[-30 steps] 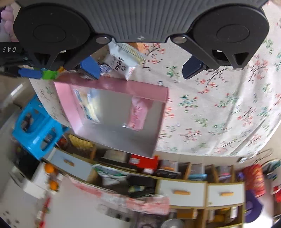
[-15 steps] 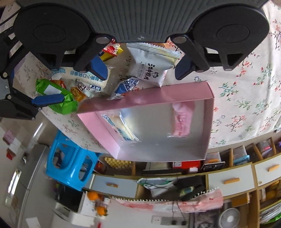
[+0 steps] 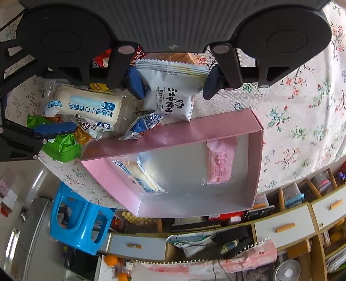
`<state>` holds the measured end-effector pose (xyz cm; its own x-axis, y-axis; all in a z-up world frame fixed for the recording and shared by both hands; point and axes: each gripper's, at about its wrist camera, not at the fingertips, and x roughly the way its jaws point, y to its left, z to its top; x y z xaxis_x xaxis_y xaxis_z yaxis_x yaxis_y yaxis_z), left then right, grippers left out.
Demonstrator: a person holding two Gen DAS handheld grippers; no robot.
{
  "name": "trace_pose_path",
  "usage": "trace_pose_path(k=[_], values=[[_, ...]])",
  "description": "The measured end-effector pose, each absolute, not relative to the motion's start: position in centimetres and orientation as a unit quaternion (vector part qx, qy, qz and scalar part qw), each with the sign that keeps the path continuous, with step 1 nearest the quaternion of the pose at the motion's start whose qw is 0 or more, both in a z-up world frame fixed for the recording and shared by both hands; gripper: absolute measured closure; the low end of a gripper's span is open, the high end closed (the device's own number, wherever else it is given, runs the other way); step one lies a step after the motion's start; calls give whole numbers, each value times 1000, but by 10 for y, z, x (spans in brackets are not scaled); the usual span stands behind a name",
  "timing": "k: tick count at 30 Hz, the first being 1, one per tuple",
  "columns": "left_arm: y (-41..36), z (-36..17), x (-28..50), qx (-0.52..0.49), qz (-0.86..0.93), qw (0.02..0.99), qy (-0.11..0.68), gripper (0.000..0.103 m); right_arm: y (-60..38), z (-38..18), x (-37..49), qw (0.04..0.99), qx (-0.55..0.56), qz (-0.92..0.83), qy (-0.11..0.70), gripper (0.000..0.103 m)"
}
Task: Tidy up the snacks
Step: 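Grasp another white-blue bread pack with the right tool while the left tool grasps the white packet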
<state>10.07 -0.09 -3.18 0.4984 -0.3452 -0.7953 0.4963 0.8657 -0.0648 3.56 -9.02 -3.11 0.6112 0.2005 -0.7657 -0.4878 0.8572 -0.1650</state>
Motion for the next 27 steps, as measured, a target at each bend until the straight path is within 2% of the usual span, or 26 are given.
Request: trace_pose_path(k=[6, 8, 18, 24, 27], values=[[0, -31, 102, 80, -241, 859, 444, 48, -88, -32, 35, 876, -185, 203, 396, 59], [1, -30, 102, 75, -240, 858, 448, 49, -88, -31, 36, 876, -183, 202, 398, 68], [16, -19, 102, 38, -228, 856, 463, 52, -99, -21, 46, 877, -100, 188, 431, 74], [22, -8, 97, 24, -224, 854, 469, 52, -114, -9, 55, 876, -15, 179, 447, 82], [23, -2, 95, 20, -227, 856, 465, 52, -115, -10, 58, 871, -7, 179, 458, 80]])
